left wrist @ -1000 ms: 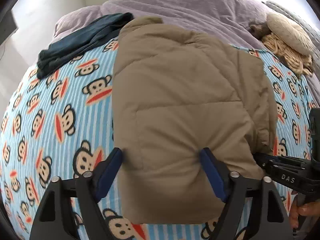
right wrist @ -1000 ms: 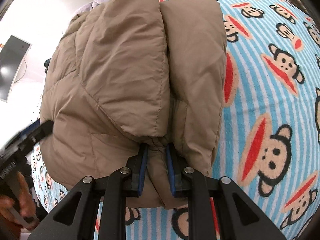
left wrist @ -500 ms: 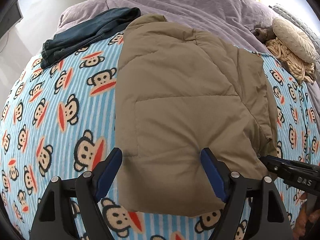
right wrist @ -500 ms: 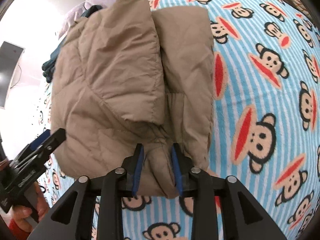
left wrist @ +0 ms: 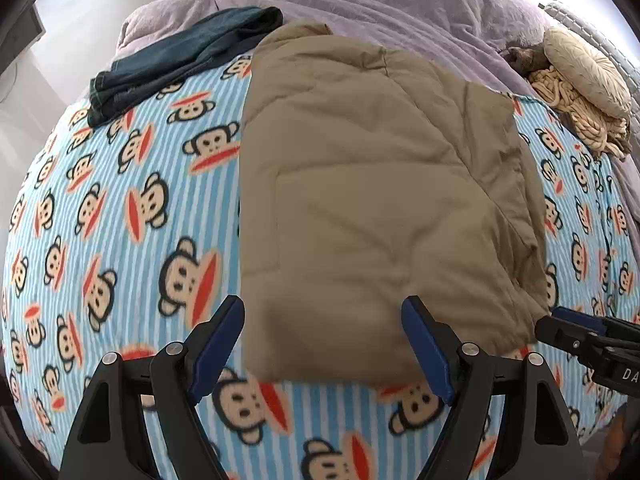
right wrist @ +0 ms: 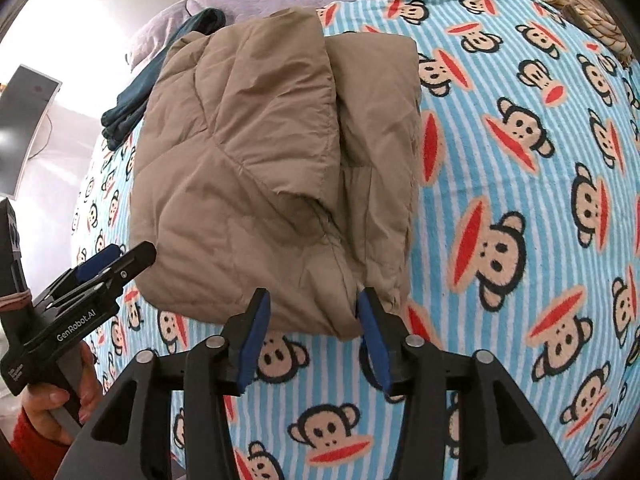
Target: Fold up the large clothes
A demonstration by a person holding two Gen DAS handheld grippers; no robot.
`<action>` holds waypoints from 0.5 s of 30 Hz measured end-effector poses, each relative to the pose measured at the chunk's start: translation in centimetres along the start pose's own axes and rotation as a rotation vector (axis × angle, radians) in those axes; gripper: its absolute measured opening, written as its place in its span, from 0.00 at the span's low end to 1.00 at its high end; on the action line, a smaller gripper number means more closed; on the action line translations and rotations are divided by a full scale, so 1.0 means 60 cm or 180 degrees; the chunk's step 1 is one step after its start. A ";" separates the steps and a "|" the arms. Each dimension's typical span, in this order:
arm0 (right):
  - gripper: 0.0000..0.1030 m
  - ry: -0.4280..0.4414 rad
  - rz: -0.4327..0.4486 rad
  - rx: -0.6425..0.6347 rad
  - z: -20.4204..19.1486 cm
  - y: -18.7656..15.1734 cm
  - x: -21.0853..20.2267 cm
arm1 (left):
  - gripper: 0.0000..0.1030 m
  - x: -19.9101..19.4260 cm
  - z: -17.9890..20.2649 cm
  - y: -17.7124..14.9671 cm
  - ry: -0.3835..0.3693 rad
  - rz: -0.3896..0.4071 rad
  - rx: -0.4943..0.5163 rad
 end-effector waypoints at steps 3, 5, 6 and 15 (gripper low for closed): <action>0.59 -0.0030 -0.0022 -0.0023 0.014 -0.015 -0.022 | 0.79 -0.017 0.006 -0.019 -0.0059 -0.0084 -0.0005; 0.59 -0.0004 -0.0051 0.0002 0.014 -0.028 -0.035 | 0.79 -0.032 0.011 -0.036 -0.0095 -0.0133 0.0031; 0.59 -0.0004 -0.0067 0.0001 0.014 -0.035 -0.041 | 0.79 -0.041 0.014 -0.044 -0.0114 -0.0147 0.0051; 0.67 -0.0061 -0.0102 0.0034 0.027 -0.084 -0.096 | 0.79 -0.118 0.027 -0.098 -0.0206 -0.0260 -0.0024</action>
Point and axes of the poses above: each gripper's, at about its wrist camera, not at the fingertips, and x roughly the way its jaws point, z to its right, y to its top, the point moved 9 cm from there along x, roughly the way its jaws point, and after that the axes turned 15 degrees about z, right-handed, at the moved point
